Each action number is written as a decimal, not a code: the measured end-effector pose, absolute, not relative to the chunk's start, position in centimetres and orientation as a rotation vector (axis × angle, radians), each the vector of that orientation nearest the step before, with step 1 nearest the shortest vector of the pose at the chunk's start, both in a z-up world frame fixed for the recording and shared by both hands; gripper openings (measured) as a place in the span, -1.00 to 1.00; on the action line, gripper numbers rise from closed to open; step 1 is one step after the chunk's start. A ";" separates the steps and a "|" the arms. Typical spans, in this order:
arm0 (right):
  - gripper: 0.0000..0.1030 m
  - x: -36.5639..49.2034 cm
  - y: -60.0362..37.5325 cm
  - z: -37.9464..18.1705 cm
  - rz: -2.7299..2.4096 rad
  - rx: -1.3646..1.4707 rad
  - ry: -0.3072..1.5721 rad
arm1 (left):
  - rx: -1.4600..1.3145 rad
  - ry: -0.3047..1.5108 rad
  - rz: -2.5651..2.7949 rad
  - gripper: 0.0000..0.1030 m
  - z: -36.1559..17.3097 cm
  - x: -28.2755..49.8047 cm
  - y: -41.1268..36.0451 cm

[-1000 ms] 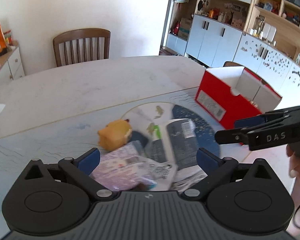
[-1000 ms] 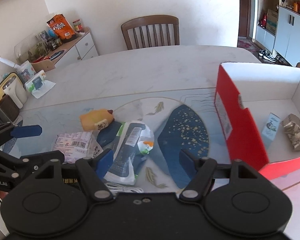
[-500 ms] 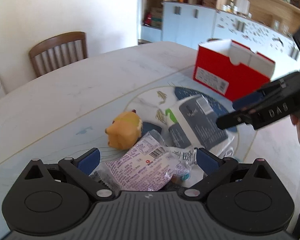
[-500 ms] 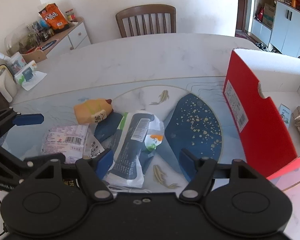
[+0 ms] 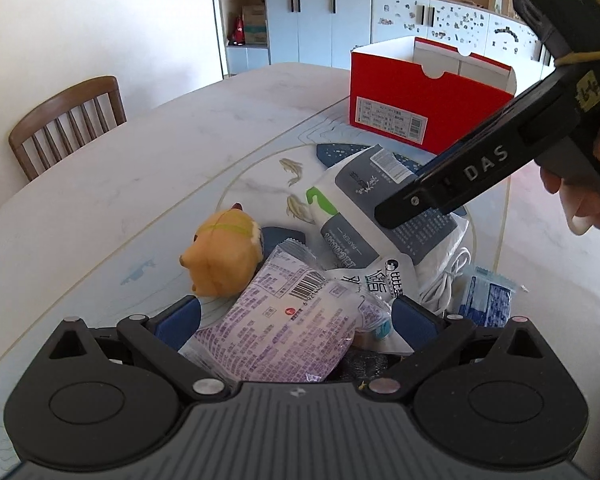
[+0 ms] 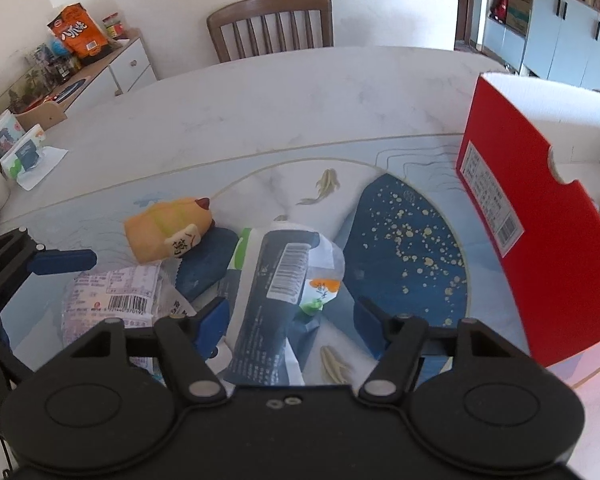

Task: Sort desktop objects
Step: 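Grasp the pink-printed bread bag with left tool while right tool grasps the wet-wipe pack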

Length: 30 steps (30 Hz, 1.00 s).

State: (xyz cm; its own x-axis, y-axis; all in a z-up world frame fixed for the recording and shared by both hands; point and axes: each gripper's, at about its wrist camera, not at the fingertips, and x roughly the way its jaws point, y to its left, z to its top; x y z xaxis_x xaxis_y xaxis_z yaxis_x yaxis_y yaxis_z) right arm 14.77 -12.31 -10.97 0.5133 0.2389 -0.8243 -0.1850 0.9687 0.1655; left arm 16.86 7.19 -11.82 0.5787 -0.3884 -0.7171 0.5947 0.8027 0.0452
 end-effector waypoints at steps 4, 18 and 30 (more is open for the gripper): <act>0.03 14.9 -12.1 -11.5 0.250 0.068 1.023 | 0.291 0.758 -0.598 0.67 -11.8 16.9 7.4; -0.70 14.7 -12.3 -11.0 0.259 0.116 1.011 | 0.279 0.777 -0.615 0.03 -11.1 16.5 7.7; -0.78 13.6 -14.1 -9.4 0.256 0.154 0.959 | 0.217 0.781 -0.570 -0.11 -10.1 15.9 8.4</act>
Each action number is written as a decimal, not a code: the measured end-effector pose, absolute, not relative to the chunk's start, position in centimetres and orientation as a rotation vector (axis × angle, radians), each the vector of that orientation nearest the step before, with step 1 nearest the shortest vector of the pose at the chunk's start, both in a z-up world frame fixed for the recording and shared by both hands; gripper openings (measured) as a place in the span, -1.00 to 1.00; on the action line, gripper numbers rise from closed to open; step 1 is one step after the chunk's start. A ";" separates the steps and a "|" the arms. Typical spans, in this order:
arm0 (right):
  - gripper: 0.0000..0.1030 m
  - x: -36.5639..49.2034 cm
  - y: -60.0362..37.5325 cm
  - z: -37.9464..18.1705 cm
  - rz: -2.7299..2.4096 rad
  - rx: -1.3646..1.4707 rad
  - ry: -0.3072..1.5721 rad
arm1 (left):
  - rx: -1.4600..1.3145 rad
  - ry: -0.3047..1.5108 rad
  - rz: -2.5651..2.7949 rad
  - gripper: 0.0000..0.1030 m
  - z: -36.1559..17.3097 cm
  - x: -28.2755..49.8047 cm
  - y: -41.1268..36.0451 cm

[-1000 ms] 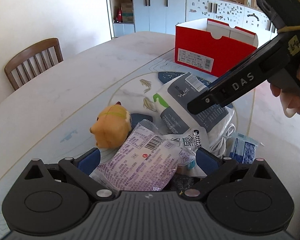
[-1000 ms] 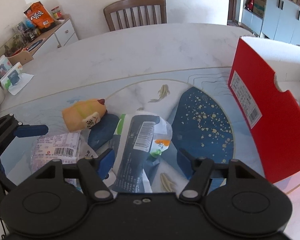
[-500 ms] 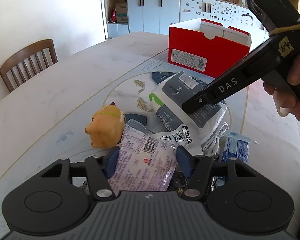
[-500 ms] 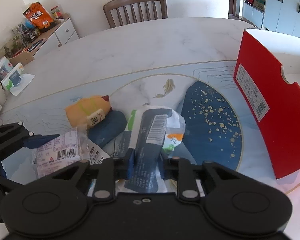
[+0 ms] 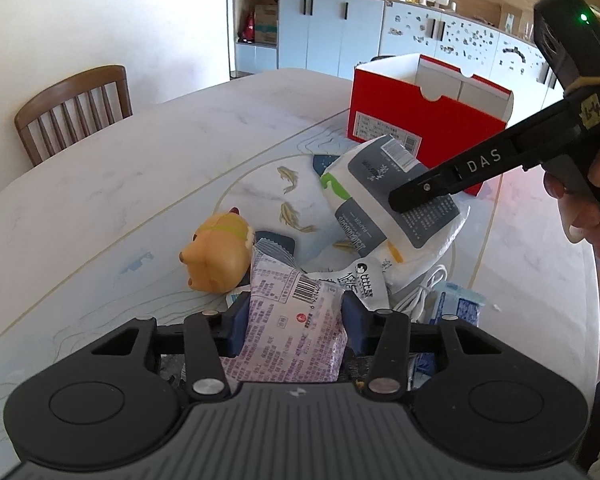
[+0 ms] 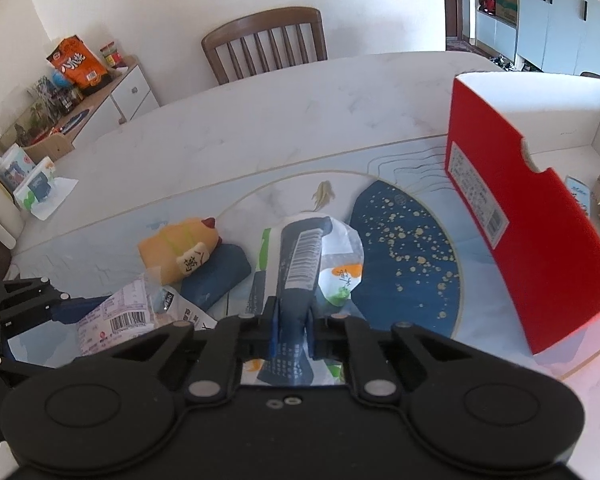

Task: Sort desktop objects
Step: 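Grasp the pink-printed bread bag with left tool while right tool grasps the wet-wipe pack, then carry the bread bag and wet-wipe pack with both tools over the shoebox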

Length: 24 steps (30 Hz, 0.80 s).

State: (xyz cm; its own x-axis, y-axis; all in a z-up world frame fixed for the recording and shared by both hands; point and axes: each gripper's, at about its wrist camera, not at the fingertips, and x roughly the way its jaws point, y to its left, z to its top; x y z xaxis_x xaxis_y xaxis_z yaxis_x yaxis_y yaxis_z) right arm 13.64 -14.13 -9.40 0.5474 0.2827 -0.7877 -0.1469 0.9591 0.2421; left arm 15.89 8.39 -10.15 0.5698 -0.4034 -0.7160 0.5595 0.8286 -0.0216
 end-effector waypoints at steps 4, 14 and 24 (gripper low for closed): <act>-0.79 13.1 -14.8 -8.8 0.250 0.149 0.938 | 0.194 0.768 -0.552 -0.12 -9.9 15.7 8.8; -0.79 11.1 -16.8 -6.9 0.267 0.169 0.920 | 0.134 0.743 -0.525 -0.13 -7.3 14.8 8.2; -0.79 9.4 -19.8 -4.8 0.273 0.198 0.908 | 0.099 0.741 -0.496 -0.13 -4.7 14.1 5.1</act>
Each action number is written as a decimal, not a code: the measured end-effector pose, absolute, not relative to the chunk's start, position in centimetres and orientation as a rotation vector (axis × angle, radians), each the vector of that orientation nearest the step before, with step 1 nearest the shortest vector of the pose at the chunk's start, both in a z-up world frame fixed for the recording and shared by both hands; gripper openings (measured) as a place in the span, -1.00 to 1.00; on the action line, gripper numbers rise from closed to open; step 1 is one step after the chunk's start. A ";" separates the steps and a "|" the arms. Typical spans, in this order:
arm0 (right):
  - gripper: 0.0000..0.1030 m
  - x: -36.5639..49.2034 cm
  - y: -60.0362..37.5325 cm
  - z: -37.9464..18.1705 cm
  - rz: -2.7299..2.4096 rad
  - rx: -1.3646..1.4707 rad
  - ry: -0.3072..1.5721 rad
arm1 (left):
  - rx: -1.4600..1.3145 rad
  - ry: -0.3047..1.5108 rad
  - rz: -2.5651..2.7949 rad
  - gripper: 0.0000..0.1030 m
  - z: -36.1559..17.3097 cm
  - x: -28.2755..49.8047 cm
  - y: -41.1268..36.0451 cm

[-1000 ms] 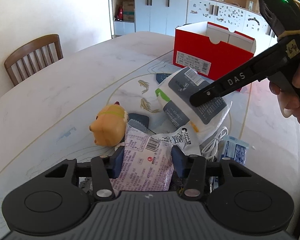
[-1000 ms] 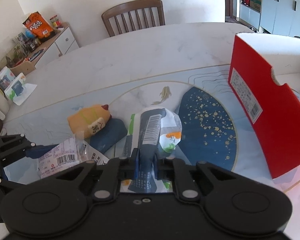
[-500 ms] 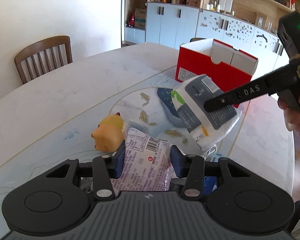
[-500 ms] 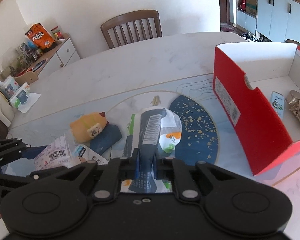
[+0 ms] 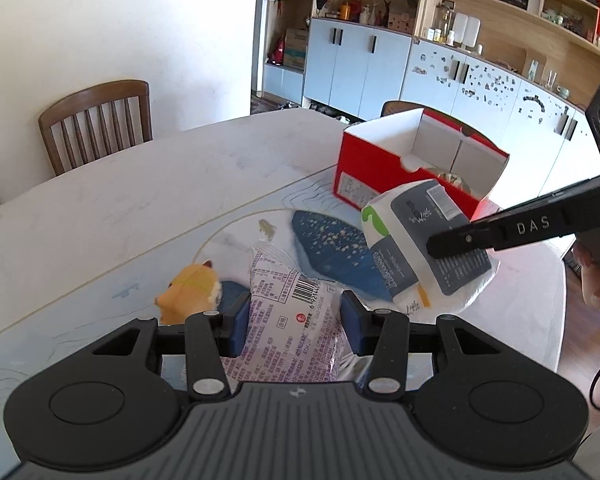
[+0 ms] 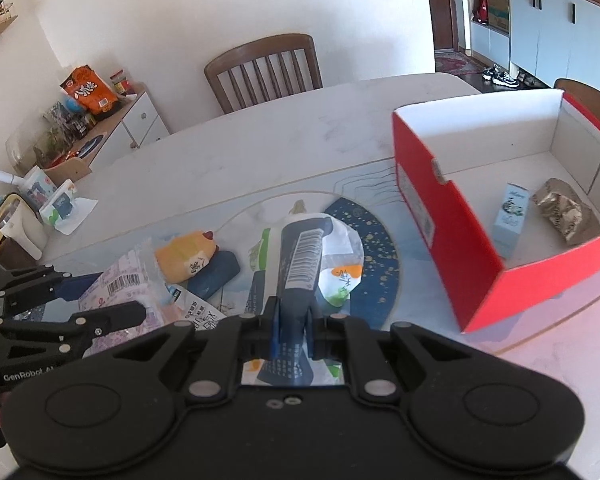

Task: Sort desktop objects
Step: 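Carry the bread bag and wet-wipe pack with both tools over the shoebox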

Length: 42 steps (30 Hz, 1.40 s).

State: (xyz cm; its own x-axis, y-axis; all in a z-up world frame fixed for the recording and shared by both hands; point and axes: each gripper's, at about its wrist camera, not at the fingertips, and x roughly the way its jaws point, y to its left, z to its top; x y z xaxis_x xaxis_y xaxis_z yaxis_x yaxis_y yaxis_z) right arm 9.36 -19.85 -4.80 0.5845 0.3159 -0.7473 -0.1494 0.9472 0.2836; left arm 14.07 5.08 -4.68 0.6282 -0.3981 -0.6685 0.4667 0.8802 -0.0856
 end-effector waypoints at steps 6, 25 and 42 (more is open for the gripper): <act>-0.79 8.6 -21.9 -3.1 0.286 0.206 0.867 | 0.102 0.729 -0.503 -0.12 -3.1 14.0 2.5; -0.78 9.6 -30.8 0.2 0.302 0.233 0.793 | 0.113 0.665 -0.554 -0.12 0.6 16.0 -8.1; -0.78 13.0 -39.9 -0.4 0.242 0.233 0.797 | 0.146 0.651 -0.598 -0.12 1.0 20.2 -18.6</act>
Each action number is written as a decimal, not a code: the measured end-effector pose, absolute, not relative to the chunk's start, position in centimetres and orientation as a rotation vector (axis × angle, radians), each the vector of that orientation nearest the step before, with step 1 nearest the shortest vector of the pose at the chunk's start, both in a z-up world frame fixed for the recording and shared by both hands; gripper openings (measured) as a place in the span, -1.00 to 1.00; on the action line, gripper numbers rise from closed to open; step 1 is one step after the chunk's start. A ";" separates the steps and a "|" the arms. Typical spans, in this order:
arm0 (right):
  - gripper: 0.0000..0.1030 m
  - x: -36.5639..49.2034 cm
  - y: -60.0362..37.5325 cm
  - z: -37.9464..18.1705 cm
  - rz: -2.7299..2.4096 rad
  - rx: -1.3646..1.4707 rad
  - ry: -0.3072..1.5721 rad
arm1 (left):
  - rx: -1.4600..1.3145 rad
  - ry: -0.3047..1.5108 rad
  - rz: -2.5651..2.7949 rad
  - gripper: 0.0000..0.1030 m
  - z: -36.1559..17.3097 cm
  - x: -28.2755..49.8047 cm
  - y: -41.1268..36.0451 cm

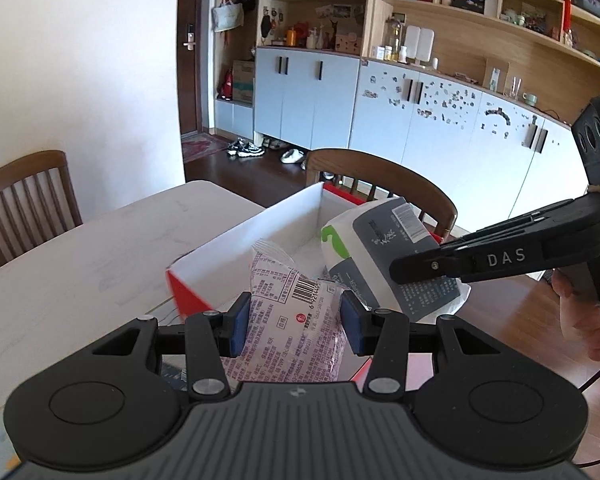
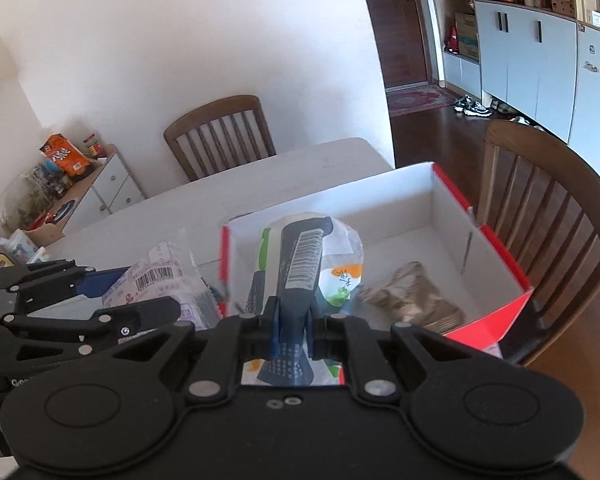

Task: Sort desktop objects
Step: 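Carry the bread bag and wet-wipe pack with both tools over the shoebox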

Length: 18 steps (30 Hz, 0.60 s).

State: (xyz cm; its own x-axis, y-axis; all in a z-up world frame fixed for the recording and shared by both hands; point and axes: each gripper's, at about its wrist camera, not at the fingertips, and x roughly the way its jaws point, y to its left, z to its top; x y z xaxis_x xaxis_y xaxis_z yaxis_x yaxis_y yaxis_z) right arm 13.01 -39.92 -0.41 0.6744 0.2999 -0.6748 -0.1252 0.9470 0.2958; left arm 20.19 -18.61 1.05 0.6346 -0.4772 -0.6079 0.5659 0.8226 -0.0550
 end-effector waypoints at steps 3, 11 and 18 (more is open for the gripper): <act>-0.78 13.6 -41.1 -0.7 0.229 0.233 0.803 | 0.161 0.664 -0.605 -0.12 0.7 20.9 -20.2; -0.78 15.7 -43.8 -1.5 0.206 0.199 0.804 | 0.189 0.712 -0.614 -0.12 -0.7 23.7 -23.4; -0.78 18.3 -45.1 -3.3 0.182 0.173 0.828 | 0.245 0.767 -0.627 -0.12 -2.9 25.2 -25.9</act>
State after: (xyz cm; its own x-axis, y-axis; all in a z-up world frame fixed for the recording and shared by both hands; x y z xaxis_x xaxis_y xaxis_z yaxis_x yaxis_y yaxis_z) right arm 18.31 -45.12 -3.35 0.6628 0.2274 -0.7134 -0.0931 0.9704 0.2228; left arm 25.21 -25.92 -2.88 0.5508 -0.4375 -0.7107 0.6095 0.7926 -0.0156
